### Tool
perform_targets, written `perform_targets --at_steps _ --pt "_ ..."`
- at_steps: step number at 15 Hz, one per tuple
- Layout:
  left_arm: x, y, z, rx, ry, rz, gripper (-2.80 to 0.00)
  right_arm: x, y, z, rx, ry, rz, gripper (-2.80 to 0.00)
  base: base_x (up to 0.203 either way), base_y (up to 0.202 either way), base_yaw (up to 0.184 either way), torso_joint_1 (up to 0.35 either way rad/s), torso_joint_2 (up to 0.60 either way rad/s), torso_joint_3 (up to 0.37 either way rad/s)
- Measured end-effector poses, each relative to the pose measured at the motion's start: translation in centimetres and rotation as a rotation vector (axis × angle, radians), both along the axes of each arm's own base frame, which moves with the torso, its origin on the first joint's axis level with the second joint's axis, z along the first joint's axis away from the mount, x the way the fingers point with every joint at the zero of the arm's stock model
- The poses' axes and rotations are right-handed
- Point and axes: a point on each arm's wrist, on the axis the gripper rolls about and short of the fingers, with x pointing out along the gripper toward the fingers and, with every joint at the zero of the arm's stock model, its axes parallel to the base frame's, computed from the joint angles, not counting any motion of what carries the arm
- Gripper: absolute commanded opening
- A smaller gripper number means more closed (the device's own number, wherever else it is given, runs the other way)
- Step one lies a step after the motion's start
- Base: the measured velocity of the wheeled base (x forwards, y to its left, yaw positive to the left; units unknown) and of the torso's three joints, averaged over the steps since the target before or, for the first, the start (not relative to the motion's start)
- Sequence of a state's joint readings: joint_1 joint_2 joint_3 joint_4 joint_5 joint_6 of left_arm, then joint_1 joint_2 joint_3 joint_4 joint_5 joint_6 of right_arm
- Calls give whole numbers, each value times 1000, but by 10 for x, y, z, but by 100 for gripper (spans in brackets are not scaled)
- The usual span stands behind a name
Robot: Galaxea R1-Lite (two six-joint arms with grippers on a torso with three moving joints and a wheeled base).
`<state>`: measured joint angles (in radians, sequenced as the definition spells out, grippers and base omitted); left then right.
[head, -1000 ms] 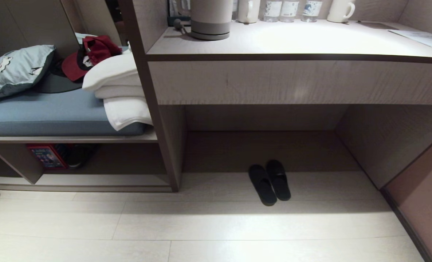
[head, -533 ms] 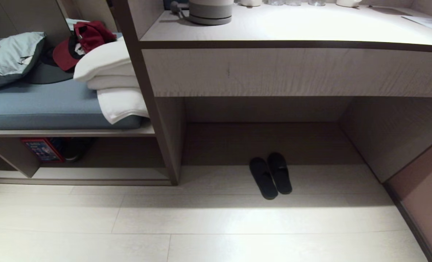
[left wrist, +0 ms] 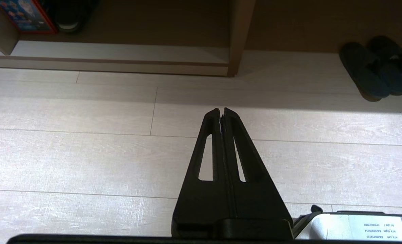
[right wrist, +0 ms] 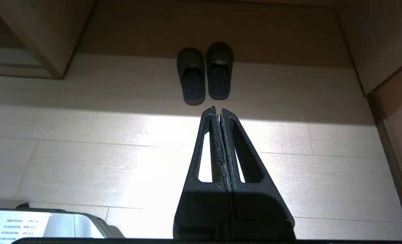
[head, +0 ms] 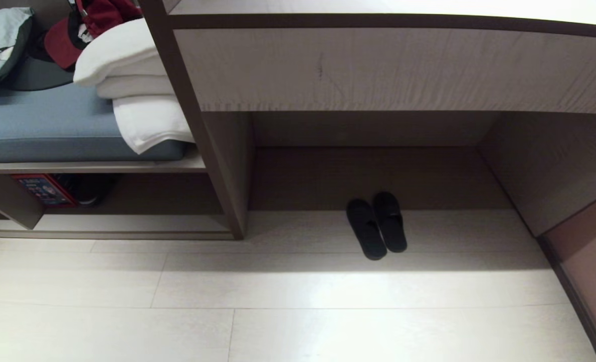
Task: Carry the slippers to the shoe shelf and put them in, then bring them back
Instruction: Pick up the slippers on the floor
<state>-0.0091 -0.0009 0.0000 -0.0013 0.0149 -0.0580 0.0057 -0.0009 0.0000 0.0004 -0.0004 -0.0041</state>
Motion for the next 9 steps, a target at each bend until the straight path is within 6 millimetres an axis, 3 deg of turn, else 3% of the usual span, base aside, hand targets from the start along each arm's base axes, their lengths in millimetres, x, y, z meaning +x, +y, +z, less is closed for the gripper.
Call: perform_targets --at_steps 9 --pt "0 0 0 -2 0 0 -280 0 0 0 0 1 0 -280 0 0 0 4 2 -196"
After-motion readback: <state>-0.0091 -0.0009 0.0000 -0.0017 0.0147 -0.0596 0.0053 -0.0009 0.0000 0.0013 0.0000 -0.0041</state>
